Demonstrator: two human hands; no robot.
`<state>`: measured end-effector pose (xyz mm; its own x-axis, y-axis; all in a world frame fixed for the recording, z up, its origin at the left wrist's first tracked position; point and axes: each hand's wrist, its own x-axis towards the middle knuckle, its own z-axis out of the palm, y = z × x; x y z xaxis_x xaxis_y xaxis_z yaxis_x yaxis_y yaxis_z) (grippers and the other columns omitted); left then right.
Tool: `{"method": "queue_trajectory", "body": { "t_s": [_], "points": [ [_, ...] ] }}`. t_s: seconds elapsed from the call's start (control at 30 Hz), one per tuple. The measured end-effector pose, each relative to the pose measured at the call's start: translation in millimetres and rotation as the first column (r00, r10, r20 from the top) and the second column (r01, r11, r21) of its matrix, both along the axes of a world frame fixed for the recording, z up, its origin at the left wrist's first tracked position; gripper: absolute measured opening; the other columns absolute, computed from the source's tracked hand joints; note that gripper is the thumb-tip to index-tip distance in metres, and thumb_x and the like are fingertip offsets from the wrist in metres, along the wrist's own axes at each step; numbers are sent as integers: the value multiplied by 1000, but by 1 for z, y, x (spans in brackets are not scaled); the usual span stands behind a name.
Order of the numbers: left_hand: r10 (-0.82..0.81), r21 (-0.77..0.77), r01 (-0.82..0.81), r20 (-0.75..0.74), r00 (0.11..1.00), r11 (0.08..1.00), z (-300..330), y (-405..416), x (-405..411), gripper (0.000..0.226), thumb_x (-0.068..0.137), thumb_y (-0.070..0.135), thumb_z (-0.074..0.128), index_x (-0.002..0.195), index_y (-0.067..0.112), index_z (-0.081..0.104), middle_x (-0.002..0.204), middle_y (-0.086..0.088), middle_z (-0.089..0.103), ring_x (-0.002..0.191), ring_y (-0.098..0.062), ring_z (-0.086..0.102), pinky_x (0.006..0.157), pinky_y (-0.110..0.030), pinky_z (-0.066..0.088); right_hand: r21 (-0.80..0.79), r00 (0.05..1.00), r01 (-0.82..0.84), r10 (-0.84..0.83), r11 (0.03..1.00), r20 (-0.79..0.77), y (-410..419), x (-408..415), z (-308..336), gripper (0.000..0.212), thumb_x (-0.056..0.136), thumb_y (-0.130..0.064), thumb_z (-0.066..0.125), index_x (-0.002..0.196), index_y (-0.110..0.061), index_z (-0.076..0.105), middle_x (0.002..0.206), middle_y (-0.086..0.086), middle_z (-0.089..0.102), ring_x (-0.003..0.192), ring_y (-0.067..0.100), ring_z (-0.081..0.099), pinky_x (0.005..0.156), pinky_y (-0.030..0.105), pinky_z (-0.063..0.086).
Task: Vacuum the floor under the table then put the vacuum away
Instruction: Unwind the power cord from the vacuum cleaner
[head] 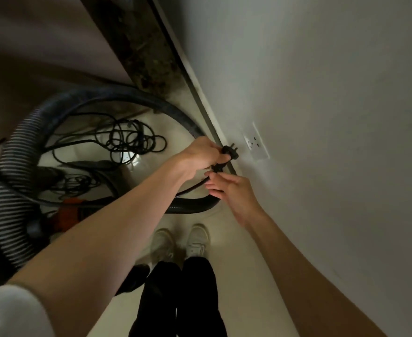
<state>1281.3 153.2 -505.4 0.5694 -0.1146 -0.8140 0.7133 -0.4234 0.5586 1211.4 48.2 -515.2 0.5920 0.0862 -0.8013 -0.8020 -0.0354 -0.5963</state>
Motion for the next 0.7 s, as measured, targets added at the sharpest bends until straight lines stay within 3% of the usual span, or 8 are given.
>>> {"method": "queue_trajectory", "body": {
  "t_s": [0.07, 0.13, 0.2, 0.23, 0.3, 0.37, 0.53, 0.7],
  "points": [
    [105, 14, -105, -24, 994, 994, -17, -13, 0, 15, 93, 10, 56, 99, 1, 68, 86, -8, 63, 67, -13, 51, 65, -21, 43, -6, 998, 68, -68, 998, -12, -14, -1, -13, 16, 94, -14, 56, 104, -11, 68, 95, 3, 71, 92, 13, 67, 85, 26, 53],
    [144, 22, -144, 4, 990, 989, -31, -28, 2, 19, 95, 9, 50, 94, 3, 68, 80, -9, 61, 65, -15, 52, 67, -25, 46, 125, 940, 336, -324, 933, -110, -31, -3, -23, 14, 95, -6, 52, 97, -14, 63, 94, 8, 72, 90, 16, 69, 83, 28, 52],
    [123, 18, -123, 39, 992, 992, -43, -42, 4, 23, 98, 15, 47, 99, 2, 66, 86, -10, 62, 69, -15, 54, 75, -29, 50, 251, 712, 701, -642, 667, -283, -49, -5, -30, 15, 98, -4, 42, 97, -11, 56, 112, 20, 66, 107, 24, 63, 93, 35, 48],
    [98, 22, -99, 67, 993, 995, -48, -48, 5, 26, 99, 18, 45, 102, 1, 65, 90, -10, 63, 72, -16, 54, 76, -29, 50, 256, 568, 823, -744, 507, -352, -57, -6, -31, 18, 100, -5, 39, 108, -7, 55, 125, 20, 59, 118, 28, 56, 97, 39, 45],
    [68, 19, -71, 119, 991, 997, -54, -56, 5, 29, 100, 20, 43, 105, 2, 65, 94, -8, 62, 78, -15, 54, 73, -25, 46, 269, 356, 928, -831, 259, -428, -67, -5, -28, 34, 102, -8, 32, 133, 0, 45, 140, 17, 48, 131, 29, 44, 102, 43, 37],
    [88, 3, -89, 141, 986, 996, -60, -60, 3, 27, 100, 20, 43, 105, 6, 65, 97, -6, 65, 79, -14, 53, 76, -24, 45, 291, 248, 949, -850, 119, -464, -69, -2, -24, 41, 102, -7, 27, 139, 6, 38, 144, 19, 43, 137, 29, 37, 109, 43, 31],
    [166, -62, -158, 143, 976, 985, -65, -65, 0, 23, 99, 18, 45, 111, 8, 62, 81, 5, 66, 90, -10, 56, 99, -35, 44, 260, 143, 966, -852, 8, -503, -65, 5, -18, 40, 102, -6, 26, 137, 11, 37, 143, 23, 42, 137, 30, 36, 110, 42, 29],
    [186, -52, -180, 132, 974, 982, -59, -67, 6, 25, 99, 17, 46, 114, 6, 62, 77, 5, 65, 83, -7, 53, 98, -31, 44, 255, 103, 966, -852, -37, -513, -66, 7, -19, 40, 101, -4, 27, 137, 10, 38, 142, 24, 42, 137, 32, 36, 111, 41, 30]
  ]
}}
